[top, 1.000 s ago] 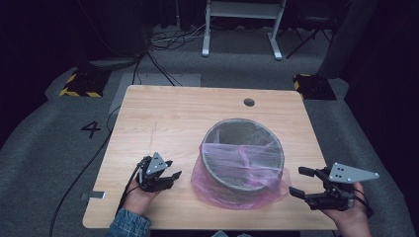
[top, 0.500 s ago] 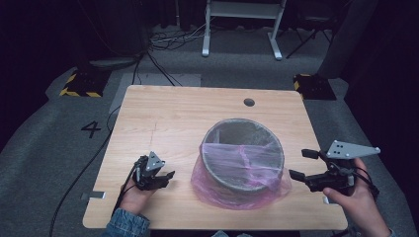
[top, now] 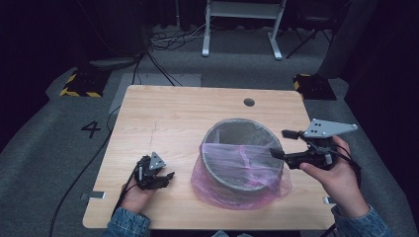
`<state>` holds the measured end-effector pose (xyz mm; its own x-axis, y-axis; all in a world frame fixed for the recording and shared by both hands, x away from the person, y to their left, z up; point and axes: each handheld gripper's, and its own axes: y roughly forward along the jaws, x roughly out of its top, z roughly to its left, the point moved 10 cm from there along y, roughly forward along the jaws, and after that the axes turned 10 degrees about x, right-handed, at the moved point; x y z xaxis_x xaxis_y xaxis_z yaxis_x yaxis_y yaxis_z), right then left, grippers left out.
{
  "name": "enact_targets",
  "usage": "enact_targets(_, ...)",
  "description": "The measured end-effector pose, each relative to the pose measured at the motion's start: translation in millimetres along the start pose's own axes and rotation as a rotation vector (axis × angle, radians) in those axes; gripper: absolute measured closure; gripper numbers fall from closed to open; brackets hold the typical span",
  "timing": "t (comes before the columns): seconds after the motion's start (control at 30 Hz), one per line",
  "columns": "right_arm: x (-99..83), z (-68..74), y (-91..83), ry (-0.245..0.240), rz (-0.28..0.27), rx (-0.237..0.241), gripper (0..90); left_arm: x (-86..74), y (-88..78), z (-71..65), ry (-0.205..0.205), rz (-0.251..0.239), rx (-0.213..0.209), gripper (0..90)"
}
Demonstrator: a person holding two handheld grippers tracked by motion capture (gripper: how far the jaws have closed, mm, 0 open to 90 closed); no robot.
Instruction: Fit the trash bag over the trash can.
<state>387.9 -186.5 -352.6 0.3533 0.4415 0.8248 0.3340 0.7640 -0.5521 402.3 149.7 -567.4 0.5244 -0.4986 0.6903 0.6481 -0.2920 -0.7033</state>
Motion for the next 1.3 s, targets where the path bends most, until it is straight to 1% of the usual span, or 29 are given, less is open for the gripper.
enact_targets(0.03,0.6,1.5,4.2,0.069,0.000,0.028,26.8,-0.1,0.2,-0.1,-0.007,-0.005,-0.003,44.1)
enact_targets(0.07,5.7,0.4,8.1,0.078,-0.030,0.014,21.1,-0.4,0.1,0.4,-0.007,-0.007,-0.005,44.0)
enact_targets(0.1,9.6,0.1,11.6,0.048,-0.039,0.006,24.9,-0.4,0.5,0.9,-0.007,-0.011,-0.002,43.9)
enact_targets(0.13,11.1,0.9,15.1,0.019,-0.021,0.015,29.7,0.0,0.9,1.0,-0.008,-0.016,-0.001,43.8)
enact_targets(0.17,12.9,1.9,18.9,0.004,-0.011,0.025,28.0,0.3,1.4,0.8,-0.008,-0.021,0.001,43.7)
enact_targets(0.2,15.6,2.3,23.1,0.002,-0.010,0.028,24.2,0.6,1.7,0.5,-0.007,-0.027,0.003,43.7)
enact_targets(0.27,20.8,3.5,31.3,0.001,-0.003,0.032,23.5,0.3,2.3,0.4,-0.009,-0.041,-0.001,43.5)
enact_targets(0.33,26.4,6.2,40.2,-0.020,0.008,0.043,23.5,-0.5,3.9,1.4,-0.033,-0.066,-0.024,42.6)
enact_targets(0.37,29.4,8.1,44.9,-0.026,0.009,0.053,23.3,-0.7,4.3,2.5,-0.060,-0.061,-0.030,41.8)
enact_targets(0.43,35.5,11.7,54.7,-0.032,0.007,0.069,23.2,-1.0,4.7,4.1,-0.064,-0.059,-0.022,39.9)
enact_targets(0.5,41.3,15.0,64.9,-0.046,0.005,0.073,22.9,-1.2,4.6,4.4,-0.063,-0.057,-0.016,39.5)
enact_targets(0.57,45.6,18.8,74.7,-0.071,0.015,0.080,22.9,-1.3,4.5,4.6,-0.062,-0.057,-0.014,39.5)
enact_targets(0.67,48.0,21.7,88.9,-0.084,0.040,0.082,22.7,-1.2,4.7,4.4,-0.067,-0.057,-0.013,39.2)
enact_targets(0.73,47.4,21.4,98.5,-0.092,0.058,0.087,21.5,-1.2,4.8,4.6,-0.068,-0.057,-0.013,38.7)
enact_targets(0.83,43.4,15.7,112.0,-0.105,0.102,0.074,21.6,-1.3,4.7,4.7,-0.066,-0.056,-0.013,38.6)
enact_targets(1.0,34.9,7.9,128.8,-0.087,0.160,0.077,23.6,-1.3,4.7,4.7,-0.065,-0.056,-0.013,38.5)
enact_targets(1.03,32.5,6.8,132.8,-0.087,0.171,0.081,25.0,-1.3,4.7,4.7,-0.066,-0.056,-0.013,38.5)
enact_targets(1.1,28.2,7.2,139.3,-0.093,0.190,0.110,28.3,-1.3,4.7,4.7,-0.066,-0.056,-0.013,38.5)
enact_targets(1.17,22.4,8.0,145.6,-0.088,0.214,0.135,28.4,-1.3,4.8,4.6,-0.068,-0.056,-0.013,38.5)
enact_targets(1.23,16.5,7.3,151.0,-0.091,0.238,0.143,28.2,-1.2,4.8,4.6,-0.067,-0.057,-0.013,38.5)
enact_targets(1.27,13.6,6.0,153.2,-0.094,0.252,0.139,27.6,-1.0,4.9,4.5,-0.069,-0.059,-0.013,38.5)
enact_targets(1.3,10.4,4.5,155.1,-0.087,0.269,0.132,26.5,-1.0,5.0,4.4,-0.070,-0.058,-0.013,38.4)
